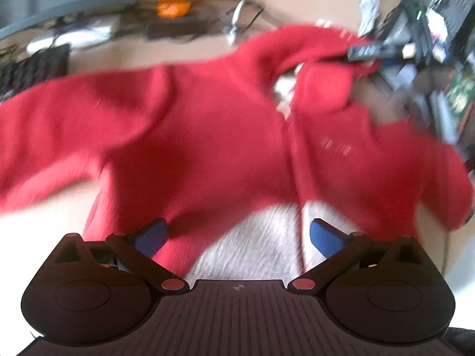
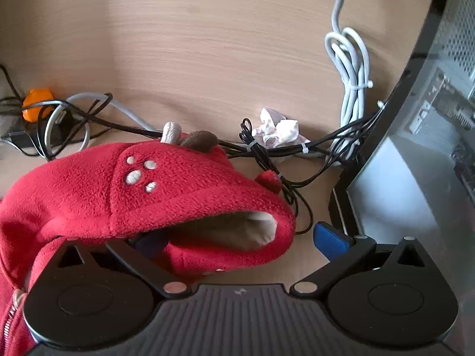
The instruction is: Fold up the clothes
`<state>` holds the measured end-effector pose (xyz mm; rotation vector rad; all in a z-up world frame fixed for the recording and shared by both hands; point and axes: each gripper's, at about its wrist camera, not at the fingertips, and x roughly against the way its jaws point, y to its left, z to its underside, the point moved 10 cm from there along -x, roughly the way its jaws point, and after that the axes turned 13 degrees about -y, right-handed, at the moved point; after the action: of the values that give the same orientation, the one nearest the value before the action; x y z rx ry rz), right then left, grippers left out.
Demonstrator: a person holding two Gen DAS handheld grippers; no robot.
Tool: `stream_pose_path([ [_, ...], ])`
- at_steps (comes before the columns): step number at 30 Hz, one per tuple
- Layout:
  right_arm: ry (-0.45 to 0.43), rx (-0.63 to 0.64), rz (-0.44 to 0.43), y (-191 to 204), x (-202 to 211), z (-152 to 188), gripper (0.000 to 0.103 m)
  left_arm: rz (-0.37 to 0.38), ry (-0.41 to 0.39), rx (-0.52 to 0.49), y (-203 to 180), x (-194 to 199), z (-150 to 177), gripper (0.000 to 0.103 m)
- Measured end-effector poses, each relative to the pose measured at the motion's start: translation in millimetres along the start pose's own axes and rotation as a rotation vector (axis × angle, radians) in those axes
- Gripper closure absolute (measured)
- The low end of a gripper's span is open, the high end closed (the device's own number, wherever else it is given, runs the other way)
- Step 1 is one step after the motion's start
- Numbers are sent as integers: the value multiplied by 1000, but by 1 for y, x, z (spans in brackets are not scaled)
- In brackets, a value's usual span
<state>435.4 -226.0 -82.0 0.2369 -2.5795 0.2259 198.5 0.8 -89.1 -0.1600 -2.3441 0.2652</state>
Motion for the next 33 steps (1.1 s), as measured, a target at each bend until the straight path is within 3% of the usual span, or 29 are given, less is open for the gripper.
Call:
stream_pose_path([
  [10, -87, 2, 12, -8, 17, -6, 0, 6, 9, -53, 3, -23, -3, 0],
  [16, -46, 72, 187, -18, -9, -4, 0, 17, 10, -72, 5, -26, -1, 0],
  [20, 40, 108, 272, -24, -48, -4, 0, 19, 6, -86, 5, -25, 1, 0],
  [22, 31, 151, 325, -28, -61, -8, 0, 14, 3, -102, 4, -25, 3, 0],
  [24, -30, 203, 376, -29, -61, -21, 0, 8, 0, -110, 3, -23, 5, 0],
  [26, -163, 210, 383, -22, -38, -48, 0, 1, -3, -118, 2, -22, 7, 0],
  [29, -413, 238, 331, 3, 20, -105, 0, -9, -7, -131, 1, -19, 11, 0],
  [33, -590, 310, 212, 45, 75, -174, 0, -22, -10, -131, -1, -15, 15, 0],
])
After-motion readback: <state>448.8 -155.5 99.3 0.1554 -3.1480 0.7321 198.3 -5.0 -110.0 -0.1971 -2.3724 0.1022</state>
